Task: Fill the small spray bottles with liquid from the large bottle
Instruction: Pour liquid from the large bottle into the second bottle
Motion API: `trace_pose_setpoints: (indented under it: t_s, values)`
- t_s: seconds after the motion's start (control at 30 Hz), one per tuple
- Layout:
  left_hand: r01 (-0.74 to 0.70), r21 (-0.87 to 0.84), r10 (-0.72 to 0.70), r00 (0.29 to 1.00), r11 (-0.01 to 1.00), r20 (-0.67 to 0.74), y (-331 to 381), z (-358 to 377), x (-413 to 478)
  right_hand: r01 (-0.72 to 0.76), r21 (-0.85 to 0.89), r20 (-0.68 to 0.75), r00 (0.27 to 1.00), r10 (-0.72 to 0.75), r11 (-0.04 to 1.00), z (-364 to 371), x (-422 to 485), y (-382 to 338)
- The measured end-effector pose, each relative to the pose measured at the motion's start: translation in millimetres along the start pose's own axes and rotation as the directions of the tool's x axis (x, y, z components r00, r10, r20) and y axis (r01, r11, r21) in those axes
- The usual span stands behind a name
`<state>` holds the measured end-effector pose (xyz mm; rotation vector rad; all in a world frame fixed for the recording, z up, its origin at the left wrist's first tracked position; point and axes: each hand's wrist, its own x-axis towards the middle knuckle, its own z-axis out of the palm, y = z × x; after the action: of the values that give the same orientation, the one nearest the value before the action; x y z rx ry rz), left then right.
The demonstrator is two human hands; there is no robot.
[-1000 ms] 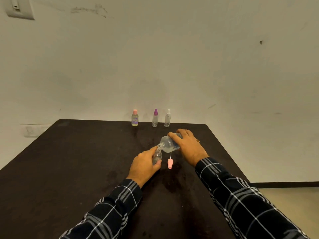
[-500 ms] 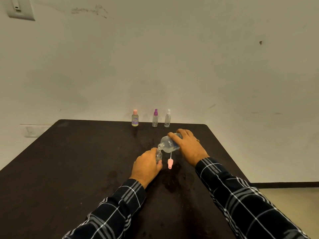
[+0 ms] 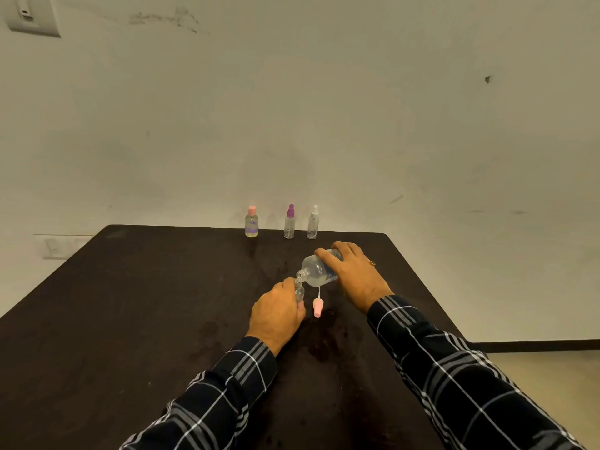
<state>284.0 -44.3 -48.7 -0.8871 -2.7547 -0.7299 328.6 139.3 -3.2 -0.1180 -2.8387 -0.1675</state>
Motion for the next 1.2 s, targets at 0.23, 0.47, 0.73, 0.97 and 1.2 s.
trace_pose_setpoints:
  t_s: [0.23,0.47,0.73,0.97,1.2]
  values:
    - [0.004,0.001,-0.004,1.000,1.000,0.017,1.2,-3.7,1.2,0.004,-0.016,0.002,1.000,-0.004,1.000,0.0,1.2,0.6]
    - [0.007,0.001,-0.007,0.999,1.000,0.032,2.3,-4.5,2.5,0.002,-0.019,0.002,1.000,-0.002,1.000,0.4,-0.2,2.6]
    - [0.008,-0.008,-0.008,0.999,1.000,0.032,0.6,-4.4,2.4,-0.030,0.046,0.021,0.999,0.029,0.998,3.5,-2.7,1.7]
    - [0.005,-0.005,-0.005,1.000,1.000,0.025,0.0,-4.7,1.6,-0.040,0.097,0.016,0.999,0.038,0.995,6.0,-3.7,0.8]
    - [-0.001,-0.021,0.001,1.000,1.000,0.023,0.6,-4.2,2.1,-0.051,0.107,0.020,0.999,0.049,0.993,7.3,-4.1,3.2]
